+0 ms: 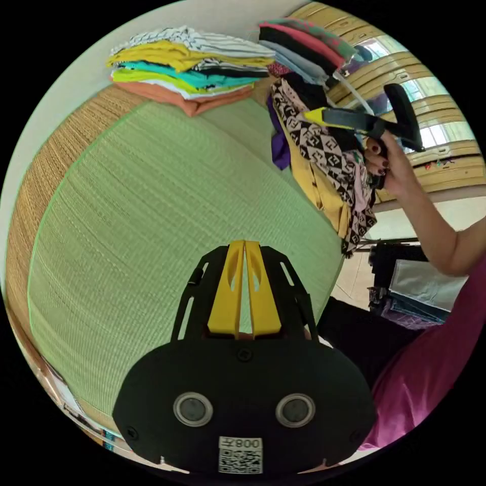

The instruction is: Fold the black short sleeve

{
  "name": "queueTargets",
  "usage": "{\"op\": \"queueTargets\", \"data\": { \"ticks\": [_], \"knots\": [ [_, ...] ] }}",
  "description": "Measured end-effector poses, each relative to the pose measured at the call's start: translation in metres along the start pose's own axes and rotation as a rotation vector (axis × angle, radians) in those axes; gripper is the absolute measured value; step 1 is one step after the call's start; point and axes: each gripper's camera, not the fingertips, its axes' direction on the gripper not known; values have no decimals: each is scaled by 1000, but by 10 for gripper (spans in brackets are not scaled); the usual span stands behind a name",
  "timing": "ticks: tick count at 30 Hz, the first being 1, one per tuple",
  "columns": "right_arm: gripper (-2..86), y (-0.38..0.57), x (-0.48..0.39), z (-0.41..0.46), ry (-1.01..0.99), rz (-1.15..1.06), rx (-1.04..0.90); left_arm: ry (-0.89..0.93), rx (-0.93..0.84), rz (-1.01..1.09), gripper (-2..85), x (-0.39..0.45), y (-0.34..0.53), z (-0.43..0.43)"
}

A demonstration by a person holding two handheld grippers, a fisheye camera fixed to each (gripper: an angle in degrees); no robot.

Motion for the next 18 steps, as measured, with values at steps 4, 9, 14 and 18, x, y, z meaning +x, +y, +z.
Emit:
{"op": "queueTargets", "data": {
  "ticks": [4, 9, 14, 18],
  "knots": [
    [23, 36, 20, -44, 187, 95, 81, -42, -101, -6, 2, 18, 36, 36],
    [76, 27, 56, -85, 409, 160, 148, -63, -113, 4, 3, 27, 60, 52],
    [108, 22, 87, -83, 484, 220, 96, -96, -86, 16, 4, 32, 87, 53],
    [107, 37, 110, -77, 551, 291, 63, -97, -76, 2, 4, 32, 107, 51]
  ]
}}
